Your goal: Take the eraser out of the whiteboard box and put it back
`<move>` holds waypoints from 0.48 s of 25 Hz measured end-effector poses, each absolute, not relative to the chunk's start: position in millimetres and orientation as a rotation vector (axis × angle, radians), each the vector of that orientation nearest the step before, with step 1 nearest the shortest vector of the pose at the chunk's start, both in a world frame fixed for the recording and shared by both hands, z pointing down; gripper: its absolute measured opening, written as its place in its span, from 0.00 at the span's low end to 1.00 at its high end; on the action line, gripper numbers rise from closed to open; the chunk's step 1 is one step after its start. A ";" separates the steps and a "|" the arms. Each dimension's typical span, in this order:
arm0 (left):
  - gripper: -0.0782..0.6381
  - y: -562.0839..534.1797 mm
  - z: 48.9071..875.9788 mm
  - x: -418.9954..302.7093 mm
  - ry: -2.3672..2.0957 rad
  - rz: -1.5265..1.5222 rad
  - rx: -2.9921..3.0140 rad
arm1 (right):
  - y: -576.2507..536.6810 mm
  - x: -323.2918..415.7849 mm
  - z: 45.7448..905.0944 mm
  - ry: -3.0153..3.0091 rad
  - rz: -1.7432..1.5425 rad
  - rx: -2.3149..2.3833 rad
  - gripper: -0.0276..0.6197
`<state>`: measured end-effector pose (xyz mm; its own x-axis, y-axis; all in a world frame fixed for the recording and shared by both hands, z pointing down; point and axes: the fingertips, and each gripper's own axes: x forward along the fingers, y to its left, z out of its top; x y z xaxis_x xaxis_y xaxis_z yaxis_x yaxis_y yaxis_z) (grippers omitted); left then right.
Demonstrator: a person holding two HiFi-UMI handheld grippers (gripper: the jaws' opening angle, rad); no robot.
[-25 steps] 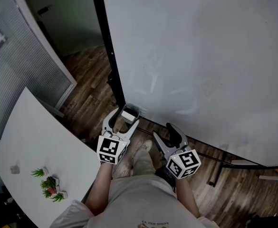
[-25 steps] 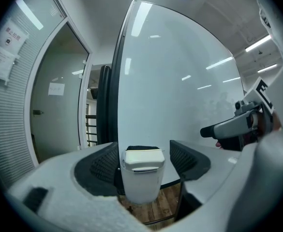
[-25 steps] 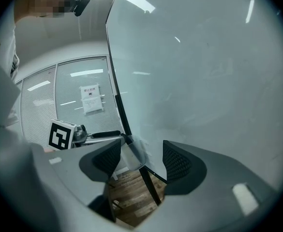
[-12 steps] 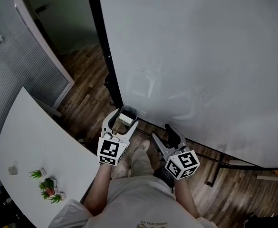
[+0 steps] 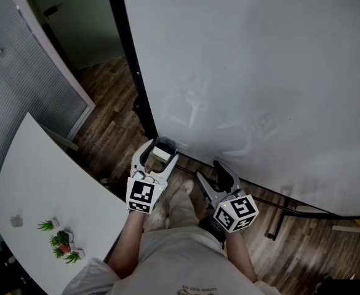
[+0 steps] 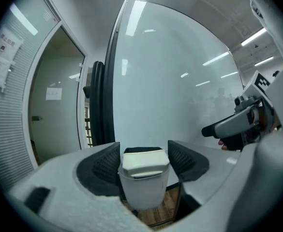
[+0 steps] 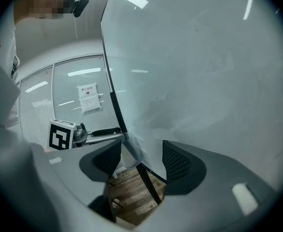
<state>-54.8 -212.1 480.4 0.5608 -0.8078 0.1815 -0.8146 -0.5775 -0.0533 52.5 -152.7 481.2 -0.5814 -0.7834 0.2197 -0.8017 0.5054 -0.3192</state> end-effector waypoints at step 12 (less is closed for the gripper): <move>0.51 -214.1 482.1 -51.2 -1.418 0.245 2.752 | -157.2 56.6 485.4 -2.678 0.628 1.421 0.45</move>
